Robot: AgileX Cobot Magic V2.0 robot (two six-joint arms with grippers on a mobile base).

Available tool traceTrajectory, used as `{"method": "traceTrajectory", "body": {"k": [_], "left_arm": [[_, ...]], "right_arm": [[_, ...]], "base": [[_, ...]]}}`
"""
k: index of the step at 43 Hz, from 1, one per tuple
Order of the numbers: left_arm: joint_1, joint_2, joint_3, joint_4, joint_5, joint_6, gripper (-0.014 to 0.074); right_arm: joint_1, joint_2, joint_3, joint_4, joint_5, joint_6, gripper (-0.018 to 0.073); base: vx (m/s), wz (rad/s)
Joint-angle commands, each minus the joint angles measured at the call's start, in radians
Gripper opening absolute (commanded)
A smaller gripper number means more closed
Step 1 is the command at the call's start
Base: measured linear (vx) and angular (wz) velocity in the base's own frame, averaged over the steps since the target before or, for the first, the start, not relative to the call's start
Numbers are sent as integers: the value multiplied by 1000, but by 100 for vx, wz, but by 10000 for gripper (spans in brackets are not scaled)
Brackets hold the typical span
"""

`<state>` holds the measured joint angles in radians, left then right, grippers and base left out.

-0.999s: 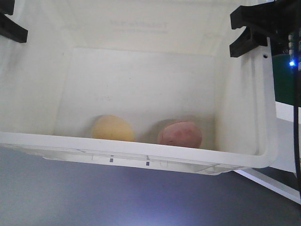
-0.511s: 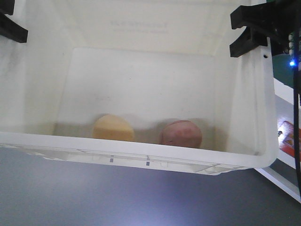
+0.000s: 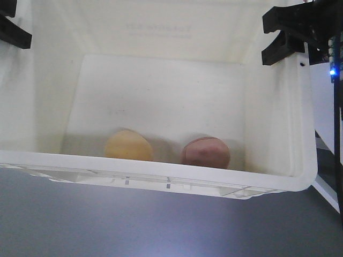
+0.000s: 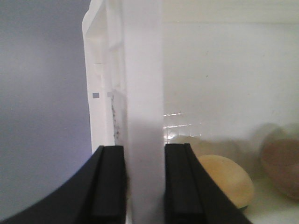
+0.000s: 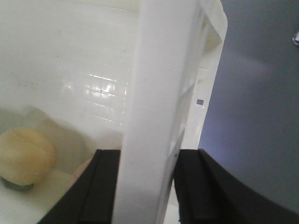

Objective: Place moving items into box and shelve
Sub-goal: 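Keep both grippers clamped on the tote walls while the base turns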

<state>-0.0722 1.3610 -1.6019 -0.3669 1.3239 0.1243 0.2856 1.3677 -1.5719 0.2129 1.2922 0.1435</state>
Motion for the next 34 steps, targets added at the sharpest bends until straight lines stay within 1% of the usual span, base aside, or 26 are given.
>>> {"method": "traceTrajectory", "body": {"k": [1, 17, 34], "left_arm": [[-9, -43, -42, -150, -69, -1, -1], [-9, -43, -42, -150, -69, -1, -1], [-9, -43, -42, -150, -69, -1, -1]], "right_arm": [[6, -47, -47, 131, -100, -27, 0], [6, -47, -47, 131, -100, -27, 0], [6, -47, -47, 131, -100, -27, 0]], "base": [[-3, 55], [0, 53], [6, 49]]}}
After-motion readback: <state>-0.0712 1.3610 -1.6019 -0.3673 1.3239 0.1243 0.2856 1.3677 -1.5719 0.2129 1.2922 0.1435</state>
